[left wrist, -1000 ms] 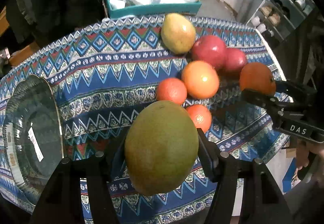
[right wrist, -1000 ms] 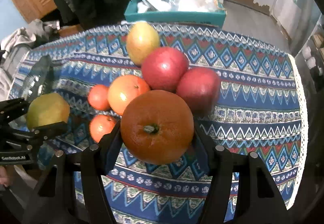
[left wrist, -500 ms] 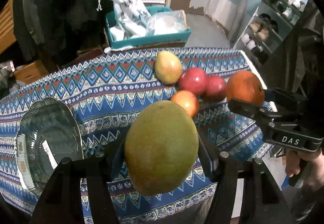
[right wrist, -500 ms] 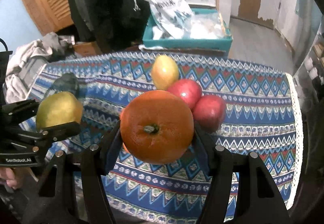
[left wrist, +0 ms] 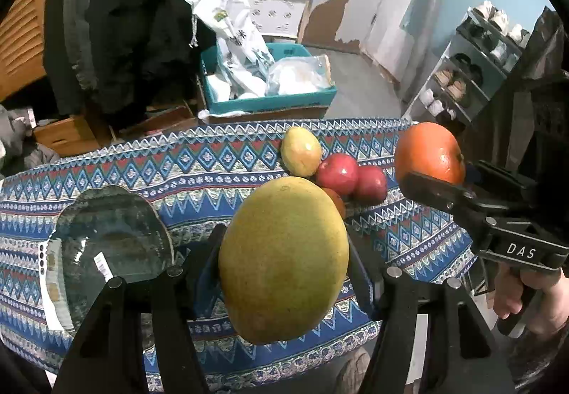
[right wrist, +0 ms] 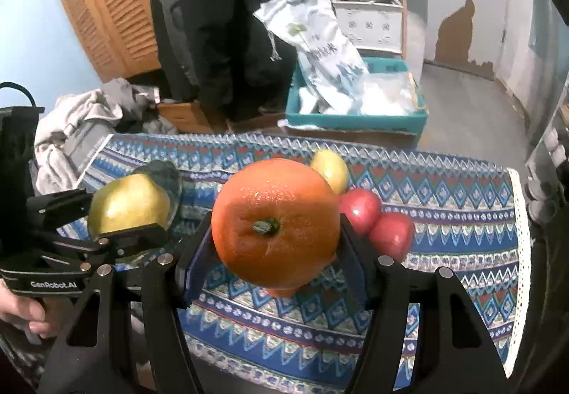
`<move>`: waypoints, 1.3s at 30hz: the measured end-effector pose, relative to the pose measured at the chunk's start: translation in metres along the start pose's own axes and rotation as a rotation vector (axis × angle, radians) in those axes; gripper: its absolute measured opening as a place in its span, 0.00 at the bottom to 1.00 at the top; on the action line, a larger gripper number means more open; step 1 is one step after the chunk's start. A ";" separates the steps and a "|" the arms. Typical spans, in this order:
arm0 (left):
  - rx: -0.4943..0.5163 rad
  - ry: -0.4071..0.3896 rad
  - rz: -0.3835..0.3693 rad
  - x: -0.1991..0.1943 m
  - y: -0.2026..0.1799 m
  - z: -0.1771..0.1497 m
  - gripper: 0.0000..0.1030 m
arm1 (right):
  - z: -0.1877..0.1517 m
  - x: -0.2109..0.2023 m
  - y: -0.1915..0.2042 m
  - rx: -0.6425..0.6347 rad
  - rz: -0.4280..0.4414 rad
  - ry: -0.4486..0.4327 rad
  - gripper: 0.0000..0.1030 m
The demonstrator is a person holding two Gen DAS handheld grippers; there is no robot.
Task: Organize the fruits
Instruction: 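Lift the mango with left gripper while right gripper carries the orange toward the glass bowl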
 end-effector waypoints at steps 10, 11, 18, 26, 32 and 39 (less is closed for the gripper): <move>-0.057 -0.037 0.011 -0.023 0.030 0.005 0.63 | 0.024 0.007 0.031 -0.035 0.062 -0.020 0.62; -0.062 -0.041 0.014 -0.024 0.033 0.006 0.63 | 0.027 0.009 0.035 -0.041 0.066 -0.022 0.62; -0.118 -0.066 0.031 -0.034 0.062 0.007 0.63 | 0.047 0.024 0.063 -0.074 0.114 -0.027 0.62; -0.181 -0.087 0.063 -0.044 0.100 0.008 0.63 | 0.064 0.045 0.095 -0.115 0.156 -0.012 0.62; -0.228 -0.100 0.080 -0.049 0.126 0.009 0.63 | 0.078 0.061 0.118 -0.148 0.183 -0.002 0.62; -0.279 -0.097 0.108 -0.050 0.159 0.003 0.63 | 0.089 0.081 0.144 -0.172 0.223 0.023 0.62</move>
Point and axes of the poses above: each gripper's, at about its wrist camera, not at the fingertips, and x roughly the way its jaws point, y to its left, z to its top, the point moved 1 cm from there along x, roughly the way its jaws point, and after that the axes turned 11 degrees about -x, right-handed, at the moved point
